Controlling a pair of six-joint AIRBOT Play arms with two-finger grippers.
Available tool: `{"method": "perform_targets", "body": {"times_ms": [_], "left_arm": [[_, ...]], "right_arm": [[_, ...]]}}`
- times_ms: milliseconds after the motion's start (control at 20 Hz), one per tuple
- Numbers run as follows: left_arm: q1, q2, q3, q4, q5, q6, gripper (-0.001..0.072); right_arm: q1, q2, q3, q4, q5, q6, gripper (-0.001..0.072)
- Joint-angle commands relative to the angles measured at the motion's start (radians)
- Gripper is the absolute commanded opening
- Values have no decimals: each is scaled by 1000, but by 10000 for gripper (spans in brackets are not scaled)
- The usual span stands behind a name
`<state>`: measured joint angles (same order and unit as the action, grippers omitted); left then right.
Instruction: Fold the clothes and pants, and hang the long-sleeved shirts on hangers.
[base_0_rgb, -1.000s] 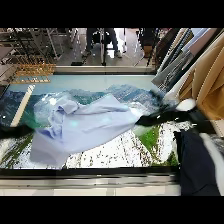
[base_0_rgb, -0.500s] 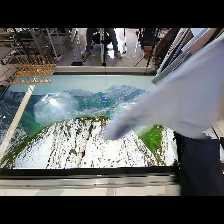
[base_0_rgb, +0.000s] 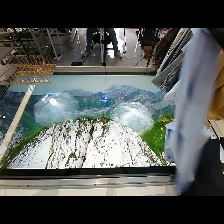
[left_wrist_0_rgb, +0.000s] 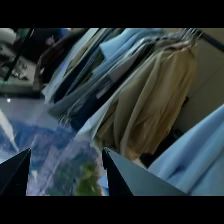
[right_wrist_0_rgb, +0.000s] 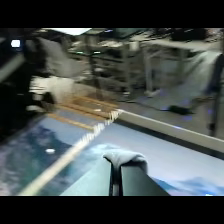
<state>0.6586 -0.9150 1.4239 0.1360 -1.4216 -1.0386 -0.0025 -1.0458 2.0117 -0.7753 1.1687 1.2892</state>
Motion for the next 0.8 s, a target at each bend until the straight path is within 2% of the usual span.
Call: {"method": "perform_targets", "body": {"times_ms": [0,100,200,250,350,450,550,650,750], "left_arm": [[-95,-63,1,194,-5,-32,492],[-81,-93,1,196,-21,-32,492],[-56,-113,1,225,-56,-32,492],[-38,-117,1,269,-63,-32,492],[-5,-120,1,367,-64,-37,492],[18,-127,-2,444,-72,-63,495],[16,-143,-31,482,-98,-61,496],[1,-162,-107,481,-103,-44,507],[-24,-195,-200,481,-77,-21,581]], "right_arm": [[170,-158,5,123,-260,-74,21],[348,-215,5,89,-526,-203,21],[486,-240,5,-32,-785,-271,21],[520,-243,7,-92,-854,-273,21],[534,-242,23,-112,-856,-273,21],[521,-238,36,-112,-763,-272,21],[507,-228,34,-147,-573,-273,21],[484,-224,20,-209,-269,-245,21],[464,-219,-58,-277,26,-171,21]]}}
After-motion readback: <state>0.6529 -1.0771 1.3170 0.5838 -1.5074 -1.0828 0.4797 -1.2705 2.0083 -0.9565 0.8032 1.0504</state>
